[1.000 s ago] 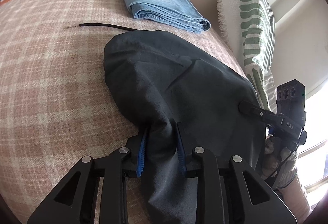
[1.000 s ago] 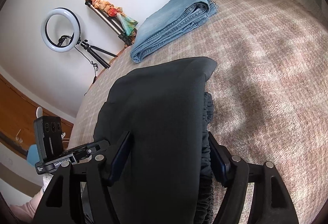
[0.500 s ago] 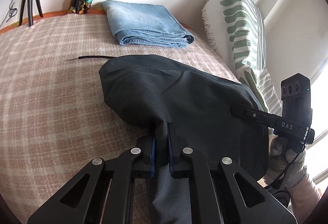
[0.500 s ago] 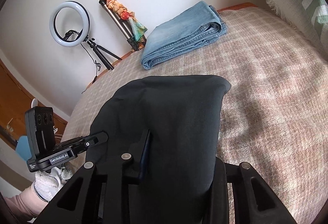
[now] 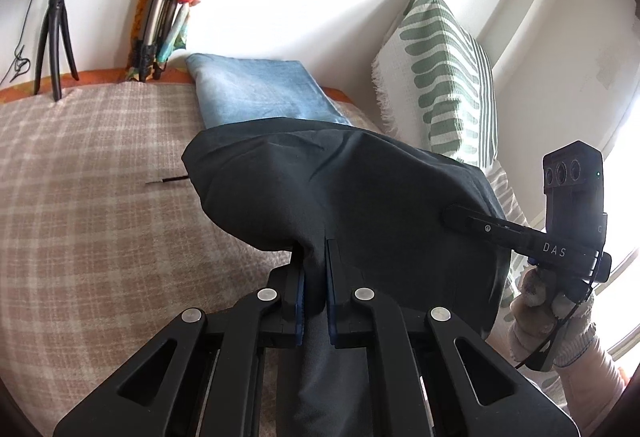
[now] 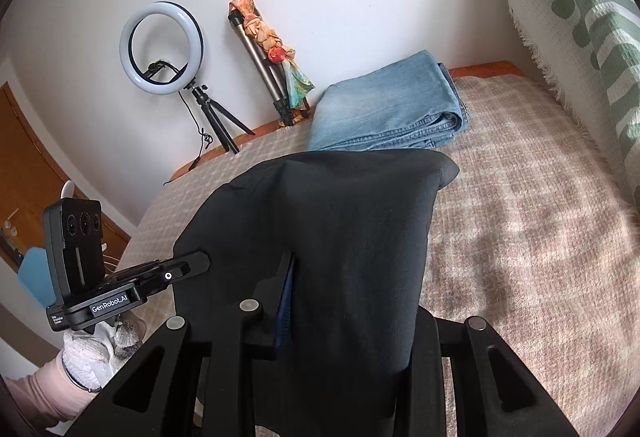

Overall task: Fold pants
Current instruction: 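Lift the bundle with both tools and carry it onto the folded blue jeans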

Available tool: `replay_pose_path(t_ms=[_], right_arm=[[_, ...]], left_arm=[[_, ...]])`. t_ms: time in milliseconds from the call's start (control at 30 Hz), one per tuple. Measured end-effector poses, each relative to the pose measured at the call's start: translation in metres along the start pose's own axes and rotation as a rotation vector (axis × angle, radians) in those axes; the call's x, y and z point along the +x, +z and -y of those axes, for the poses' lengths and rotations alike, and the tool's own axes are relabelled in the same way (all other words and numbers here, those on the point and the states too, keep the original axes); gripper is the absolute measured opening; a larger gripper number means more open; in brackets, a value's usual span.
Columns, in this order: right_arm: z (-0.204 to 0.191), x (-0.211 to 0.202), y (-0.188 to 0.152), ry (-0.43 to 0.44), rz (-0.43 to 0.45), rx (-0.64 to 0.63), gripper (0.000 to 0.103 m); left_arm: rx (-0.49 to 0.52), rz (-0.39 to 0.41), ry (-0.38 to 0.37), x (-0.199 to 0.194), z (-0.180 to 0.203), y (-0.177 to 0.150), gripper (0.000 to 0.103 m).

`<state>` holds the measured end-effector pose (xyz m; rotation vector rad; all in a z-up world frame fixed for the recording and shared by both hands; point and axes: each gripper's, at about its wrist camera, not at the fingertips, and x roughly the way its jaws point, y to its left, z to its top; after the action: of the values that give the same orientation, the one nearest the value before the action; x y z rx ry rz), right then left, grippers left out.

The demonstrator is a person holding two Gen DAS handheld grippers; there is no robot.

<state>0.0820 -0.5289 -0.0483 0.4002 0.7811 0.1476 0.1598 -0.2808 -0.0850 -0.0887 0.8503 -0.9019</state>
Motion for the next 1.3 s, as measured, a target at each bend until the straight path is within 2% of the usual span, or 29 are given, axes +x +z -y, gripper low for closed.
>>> replay_pose_path(t_ms=[400,900,1100,1300], right_arm=[[-0.016,0.009,0.079,-0.012,0.085,-0.066,0.029],[0.005,0.066,0.212,-0.033,0.135,-0.136,0.029],[0.026,0.106,0.262,-0.023,0.126,-0.153,0.029],[0.053,0.16,0.281,-0.02,0.065,-0.147,0.029]], left_arm=[[0.045,0.111,0.001,0.001,-0.003,0.068,0.007],[0.091,0.204,0.045,0.053,-0.025,0.178,0.007],[0.086,0.207,0.068,0.088,-0.046,0.212,0.007],[0.057,0.148,0.089,0.128,-0.07,0.221,0.007]])
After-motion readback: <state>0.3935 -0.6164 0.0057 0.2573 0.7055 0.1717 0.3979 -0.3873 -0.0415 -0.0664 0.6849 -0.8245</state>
